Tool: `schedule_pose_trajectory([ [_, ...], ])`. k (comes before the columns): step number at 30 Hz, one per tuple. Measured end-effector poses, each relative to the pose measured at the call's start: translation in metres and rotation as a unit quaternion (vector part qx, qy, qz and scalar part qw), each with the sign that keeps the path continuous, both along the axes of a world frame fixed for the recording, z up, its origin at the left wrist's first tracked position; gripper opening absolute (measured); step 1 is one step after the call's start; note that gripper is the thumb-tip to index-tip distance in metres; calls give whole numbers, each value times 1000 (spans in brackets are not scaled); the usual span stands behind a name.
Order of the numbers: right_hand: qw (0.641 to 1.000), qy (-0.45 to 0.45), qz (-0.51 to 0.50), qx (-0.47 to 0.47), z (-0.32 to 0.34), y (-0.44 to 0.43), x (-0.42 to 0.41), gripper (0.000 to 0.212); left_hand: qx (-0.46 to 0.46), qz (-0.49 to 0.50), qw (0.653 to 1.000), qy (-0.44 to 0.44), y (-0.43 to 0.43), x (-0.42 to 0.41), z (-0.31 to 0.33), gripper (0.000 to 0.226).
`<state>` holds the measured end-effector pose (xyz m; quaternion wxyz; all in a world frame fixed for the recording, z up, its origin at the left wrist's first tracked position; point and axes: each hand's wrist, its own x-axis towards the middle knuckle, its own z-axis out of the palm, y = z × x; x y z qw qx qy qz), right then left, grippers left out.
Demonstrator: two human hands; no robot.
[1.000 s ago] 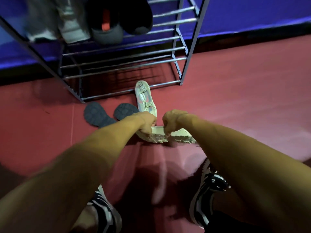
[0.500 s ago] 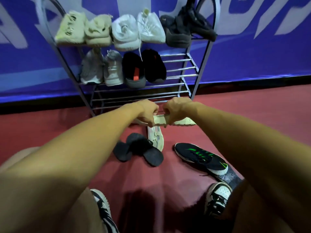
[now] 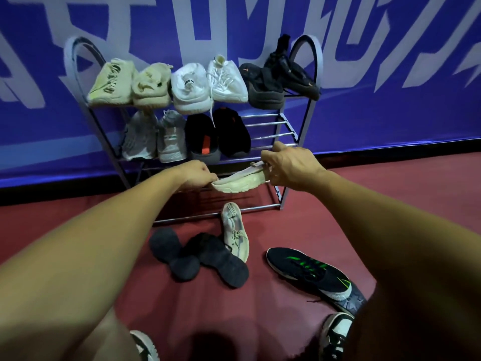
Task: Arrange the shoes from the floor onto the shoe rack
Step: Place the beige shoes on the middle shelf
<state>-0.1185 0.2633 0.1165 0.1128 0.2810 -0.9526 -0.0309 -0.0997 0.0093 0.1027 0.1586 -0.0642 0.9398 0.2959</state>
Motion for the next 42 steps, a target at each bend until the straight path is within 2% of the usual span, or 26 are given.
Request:
schedule_pose_trajectory([
  [3, 1000, 27, 0, -15, -7, 5, -5, 30, 87, 25, 993, -75, 8, 0, -1, 24],
  [6, 998, 51, -7, -33, -12, 6, -11, 34, 150, 53, 984, -75, 23, -6, -5, 13],
  [8, 995, 67, -39, -60, -13, 8, -14, 35, 214, 80, 969, -90, 29, -12, -7, 7],
  [11, 981, 65, -139, -122, -18, 9, -19, 39, 311, 142, 935, -99, 39, -17, -8, 15],
  [13, 957, 17, -219, -192, -22, 10, -25, 40, 366, 169, 912, -80, 49, -17, -4, 18],
  [14, 940, -35, -248, -230, -21, 9, -26, 37, 392, 176, 901, -68, 53, -18, -3, 16],
  [17, 863, -177, -258, -397, -18, 4, -31, 28, 441, 201, 874, -18, 64, -24, -2, 10],
  [18, 838, -192, -251, -446, -15, 1, -32, 27, 451, 212, 867, -1, 67, -26, -3, 8],
  [21, 792, -240, -207, -523, -9, -8, -31, 29, 463, 243, 851, 44, 76, -32, -3, 11],
  [24, 743, -325, -200, -550, -11, -11, -28, 28, 479, 248, 839, 65, 83, -34, -3, 9],
  [26, 719, -347, -193, -571, -18, -12, -31, 31, 485, 254, 835, 66, 88, -36, -4, 10],
  [28, 715, -341, -195, -578, -24, -14, -34, 29, 493, 262, 827, 60, 90, -38, -6, 11],
  [30, 698, -346, -200, -594, -28, -16, -36, 27, 492, 264, 828, 54, 91, -43, -8, 25],
  [33, 659, -348, -200, -636, -32, -19, -40, 42, 484, 257, 835, 53, 93, -49, -9, 28],
  [35, 649, -337, -197, -653, -32, -20, -43, 44, 479, 248, 840, 61, 95, -53, -11, 32],
  [38, 649, -332, -200, -655, -35, -18, -49, 39, 468, 222, 852, 67, 99, -56, -15, 43],
  [42, 638, -354, -192, -656, -45, -10, -60, 22, 431, 190, 881, 47, 103, -60, -21, 36],
])
